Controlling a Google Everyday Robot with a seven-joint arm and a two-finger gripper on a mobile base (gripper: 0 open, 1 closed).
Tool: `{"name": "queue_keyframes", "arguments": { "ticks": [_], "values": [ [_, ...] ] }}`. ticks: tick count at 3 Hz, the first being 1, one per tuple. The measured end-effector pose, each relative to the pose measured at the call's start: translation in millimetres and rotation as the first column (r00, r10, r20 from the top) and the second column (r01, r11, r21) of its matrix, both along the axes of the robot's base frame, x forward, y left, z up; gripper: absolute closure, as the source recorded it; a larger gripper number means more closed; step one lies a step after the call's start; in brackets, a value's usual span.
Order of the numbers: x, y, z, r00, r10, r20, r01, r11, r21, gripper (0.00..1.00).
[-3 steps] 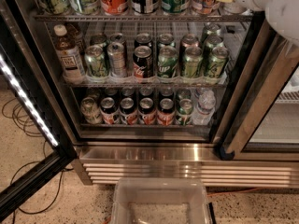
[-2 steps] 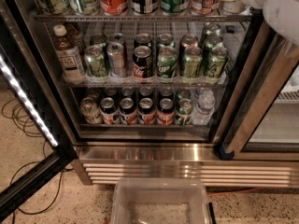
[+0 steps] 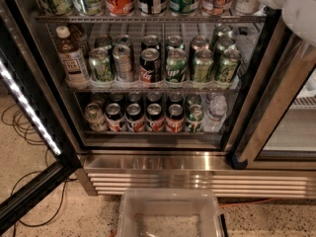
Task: Pick 7up can from top shelf of fridge
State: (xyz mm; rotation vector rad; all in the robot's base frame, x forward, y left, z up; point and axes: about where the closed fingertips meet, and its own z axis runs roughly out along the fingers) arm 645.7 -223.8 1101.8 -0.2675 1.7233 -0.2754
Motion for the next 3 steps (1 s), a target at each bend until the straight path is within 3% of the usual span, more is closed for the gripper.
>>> {"name": "queue_keyframes", "arguments": {
  "ticks": [1,3],
  "values": [
    [1,-5,5,0.9999,-0.01,0.014,0.01,1.0,0.006,0.42],
    [30,-18,33,0.9949,-0.028,0.097,0.022,0.998,0.065,0.4]
  ]
}}
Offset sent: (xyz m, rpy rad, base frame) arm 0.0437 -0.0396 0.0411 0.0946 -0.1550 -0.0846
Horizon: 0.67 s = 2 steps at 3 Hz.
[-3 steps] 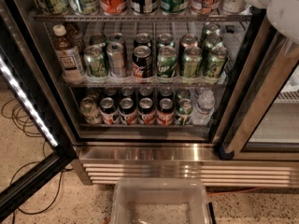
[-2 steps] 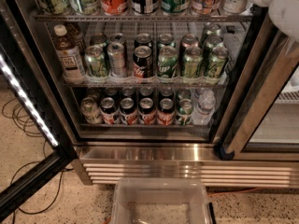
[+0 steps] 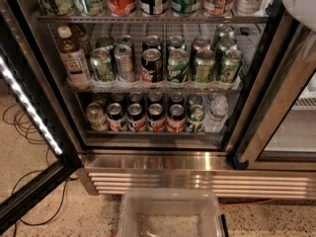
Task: Pick 7up can from top shelf of fridge
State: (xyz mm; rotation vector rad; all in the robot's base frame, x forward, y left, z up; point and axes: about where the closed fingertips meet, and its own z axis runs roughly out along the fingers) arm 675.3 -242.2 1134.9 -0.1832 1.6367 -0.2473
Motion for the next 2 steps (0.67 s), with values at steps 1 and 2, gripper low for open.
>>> {"name": "queue_keyframes", "arguments": {
  "ticks": [1,2],
  "values": [
    [-0.4,3.6,-0.5,1.0,-0.001,-0.001,0.001,1.0,0.0,0.38],
    [2.2,5.2,-7.4,0.9999,-0.006,-0.014,0.006,1.0,-0.001,0.38]
  ]
}}
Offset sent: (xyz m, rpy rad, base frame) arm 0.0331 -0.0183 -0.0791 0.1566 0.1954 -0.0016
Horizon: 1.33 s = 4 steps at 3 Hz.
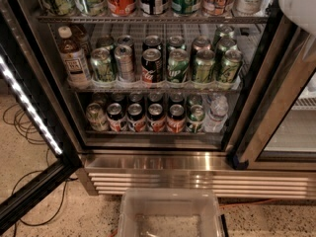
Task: Pick 7up can from top shelf of fridge
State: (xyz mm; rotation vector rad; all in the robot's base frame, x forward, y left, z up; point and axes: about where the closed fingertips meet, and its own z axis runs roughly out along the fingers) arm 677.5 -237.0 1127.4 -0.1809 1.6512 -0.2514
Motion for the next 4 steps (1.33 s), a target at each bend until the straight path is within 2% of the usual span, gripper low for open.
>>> {"name": "queue_keyframes", "arguments": {
  "ticks": [4],
  "values": [
    [0.0,1.3,-8.9,0.9989,-0.03,-0.035,0.03,1.0,-0.005,0.37]
  ]
}}
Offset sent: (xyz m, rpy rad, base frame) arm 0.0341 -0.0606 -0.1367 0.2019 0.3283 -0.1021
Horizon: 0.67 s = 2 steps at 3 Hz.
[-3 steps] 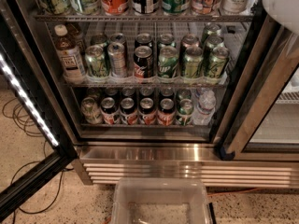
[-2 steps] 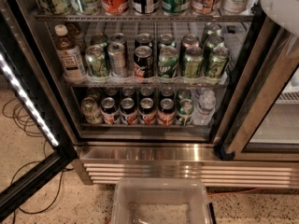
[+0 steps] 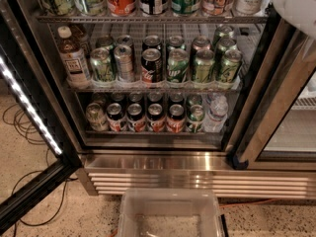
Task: Pick 7up can from top shelf of fridge
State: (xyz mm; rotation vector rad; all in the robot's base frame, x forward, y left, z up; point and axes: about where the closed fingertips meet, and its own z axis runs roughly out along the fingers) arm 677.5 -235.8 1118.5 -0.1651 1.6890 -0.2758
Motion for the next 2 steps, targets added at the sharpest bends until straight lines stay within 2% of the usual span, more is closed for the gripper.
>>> {"name": "queue_keyframes", "arguments": {
  "ticks": [2],
  "values": [
    [0.4,1.6,0.0,0.9999,-0.005,-0.013,0.005,1.0,0.008,0.36]
  ]
}}
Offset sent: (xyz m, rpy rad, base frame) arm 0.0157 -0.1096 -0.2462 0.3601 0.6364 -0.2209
